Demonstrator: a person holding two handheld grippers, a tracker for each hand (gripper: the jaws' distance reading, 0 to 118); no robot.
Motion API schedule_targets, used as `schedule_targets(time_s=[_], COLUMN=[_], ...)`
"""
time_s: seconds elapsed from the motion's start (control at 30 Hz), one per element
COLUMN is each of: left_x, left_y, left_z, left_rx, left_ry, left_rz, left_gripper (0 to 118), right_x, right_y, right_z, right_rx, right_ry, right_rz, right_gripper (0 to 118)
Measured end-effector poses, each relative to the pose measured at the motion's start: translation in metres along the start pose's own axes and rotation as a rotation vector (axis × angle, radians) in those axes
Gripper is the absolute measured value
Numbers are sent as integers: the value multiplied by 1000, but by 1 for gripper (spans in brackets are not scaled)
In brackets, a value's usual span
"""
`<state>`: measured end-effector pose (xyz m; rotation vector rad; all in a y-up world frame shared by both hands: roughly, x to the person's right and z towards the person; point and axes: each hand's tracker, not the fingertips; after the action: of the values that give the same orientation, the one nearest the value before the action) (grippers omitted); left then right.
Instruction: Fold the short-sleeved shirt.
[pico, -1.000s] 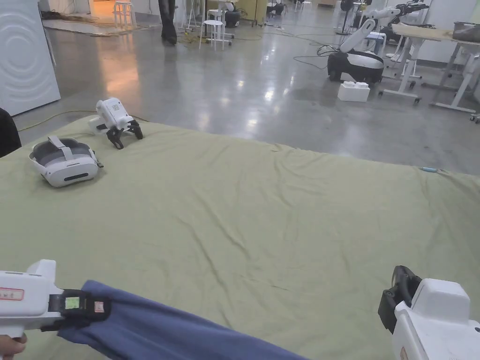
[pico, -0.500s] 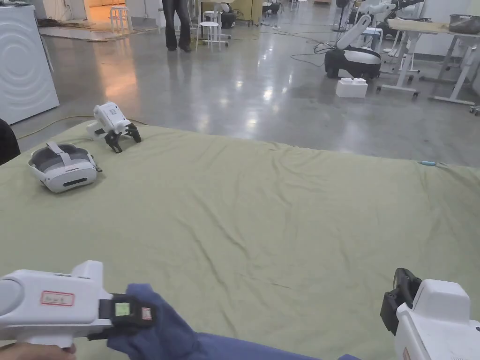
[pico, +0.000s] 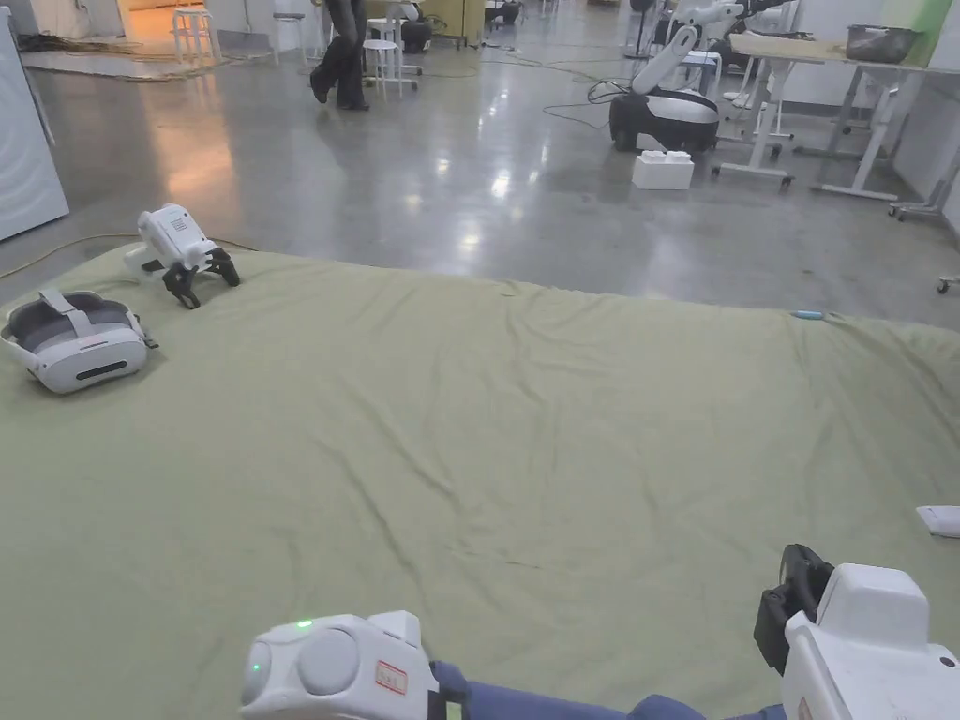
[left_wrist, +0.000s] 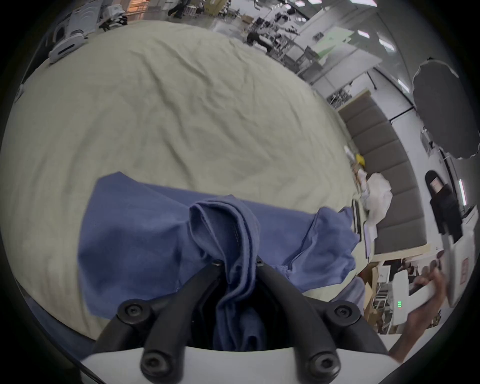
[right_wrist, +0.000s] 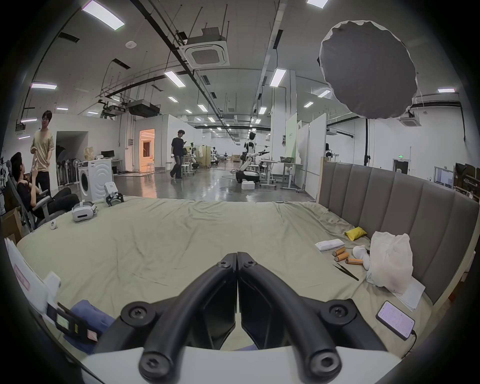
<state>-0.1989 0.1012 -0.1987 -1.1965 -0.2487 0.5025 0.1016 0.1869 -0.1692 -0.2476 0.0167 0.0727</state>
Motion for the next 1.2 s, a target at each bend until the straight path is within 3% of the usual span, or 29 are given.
schedule_targets(time_s=[0.2,0.33,0.37,0.47,0.53,0.6,0.63,0.7,0.8,0.93,1.2], left_x=[-1,-1,1,-7,-9,-13,-11,-11,-5,12,23], left_y=[-2,-2,-3,-1,-1,0,0,-2,-11,-21,-15], left_z=[-26,-4,7,39,55,60,56,41,13,-21,-45], left_rx=[3,41,63,142,177,201,203,154,63,-32,33], left_ry=[57,-21,-24,-50,-65,-38,-2,63,47,23,-70], left_rz=[7,7,2,-9,6,-10,-30,-51,-92,-161,-109], left_gripper=[13,57,63,65,60,40,23,13,6,6,6], right_x=[5,6,6,7,7,8,8,8,10,14,18], right_y=[-2,-4,-4,-5,-6,-6,-6,-7,-9,-12,-15], right_z=[1,1,1,2,3,3,4,3,3,2,2], right_rx=[-9,-13,-14,-18,-18,-19,-20,-21,-23,-33,-44], right_ry=[-16,-15,-14,-11,-11,-12,-12,-11,-12,-18,-26], right_rz=[-1,0,-1,-11,-14,-16,-18,-19,-25,-26,-34], right_gripper=[0,0,0,0,0,0,0,0,0,0,0])
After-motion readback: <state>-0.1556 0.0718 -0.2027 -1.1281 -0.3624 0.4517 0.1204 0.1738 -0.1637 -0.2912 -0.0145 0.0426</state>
